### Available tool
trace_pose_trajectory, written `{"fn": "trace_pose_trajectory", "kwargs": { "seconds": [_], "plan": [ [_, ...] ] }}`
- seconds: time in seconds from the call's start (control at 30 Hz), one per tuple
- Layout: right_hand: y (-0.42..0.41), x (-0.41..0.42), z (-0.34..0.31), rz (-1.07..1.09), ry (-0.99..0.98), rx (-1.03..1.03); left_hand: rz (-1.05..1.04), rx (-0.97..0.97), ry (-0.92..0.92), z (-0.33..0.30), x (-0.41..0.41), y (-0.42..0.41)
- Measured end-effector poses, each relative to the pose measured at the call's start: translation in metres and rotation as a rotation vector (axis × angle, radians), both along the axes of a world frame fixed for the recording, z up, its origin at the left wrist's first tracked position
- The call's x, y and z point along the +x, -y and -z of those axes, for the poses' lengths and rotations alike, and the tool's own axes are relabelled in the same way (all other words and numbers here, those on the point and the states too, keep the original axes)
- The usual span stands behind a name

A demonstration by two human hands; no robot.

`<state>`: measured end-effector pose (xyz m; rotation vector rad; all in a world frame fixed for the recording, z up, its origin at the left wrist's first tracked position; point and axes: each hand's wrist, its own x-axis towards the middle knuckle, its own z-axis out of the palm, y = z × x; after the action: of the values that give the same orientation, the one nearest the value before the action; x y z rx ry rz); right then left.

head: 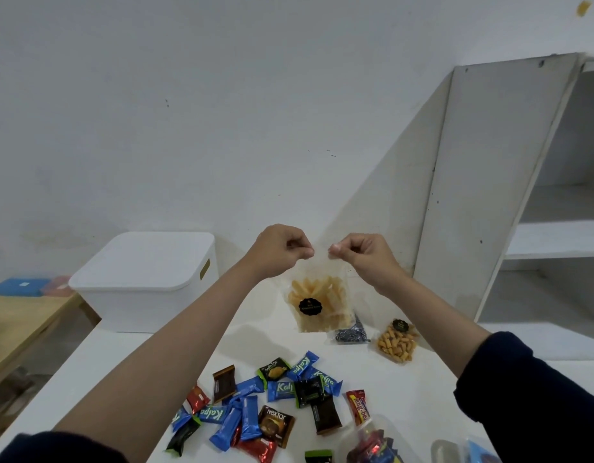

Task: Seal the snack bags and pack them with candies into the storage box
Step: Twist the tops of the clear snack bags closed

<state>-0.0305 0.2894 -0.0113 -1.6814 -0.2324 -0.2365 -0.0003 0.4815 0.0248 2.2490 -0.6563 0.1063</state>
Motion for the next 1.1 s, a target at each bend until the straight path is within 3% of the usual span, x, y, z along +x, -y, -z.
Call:
{"fn": "trace_pose_trajectory", "kwargs": {
  "seconds": [0.17,0.37,0.53,0.67,0.83,0.9,1.03,1.1],
  "plan": [
    [0.004,0.003,0.001,0.132,0.008,0.095,0.01,0.102,-0.091,0.01,0.012,-0.016],
    [0.006,0.002,0.016,0.075,-0.189,0.236,0.056,-0.154,-0.263,0.027,0.019,-0.03],
    [0.005,0.006,0.024,0.042,-0.155,-0.028,0.034,-0.27,-0.369,0.045,0.024,-0.032],
    [0.006,0.013,0.017,-0.003,-0.095,-0.293,0.066,-0.106,-0.368,0.05,0.028,-0.032],
    [-0.001,0.015,0.015,-0.211,-0.19,-0.637,0.108,0.097,-0.366,0.054,0.033,-0.02],
    [-0.003,0.015,0.022,-0.195,-0.224,-0.554,0.062,0.073,-0.371,0.059,0.035,-0.019],
    [-0.005,0.011,0.038,-0.113,-0.38,-0.148,-0.239,-0.083,-0.202,0.074,0.029,-0.012],
    [-0.008,0.01,0.046,-0.071,-0.423,-0.033,-0.305,-0.173,-0.247,0.079,0.021,-0.006]
  ]
}}
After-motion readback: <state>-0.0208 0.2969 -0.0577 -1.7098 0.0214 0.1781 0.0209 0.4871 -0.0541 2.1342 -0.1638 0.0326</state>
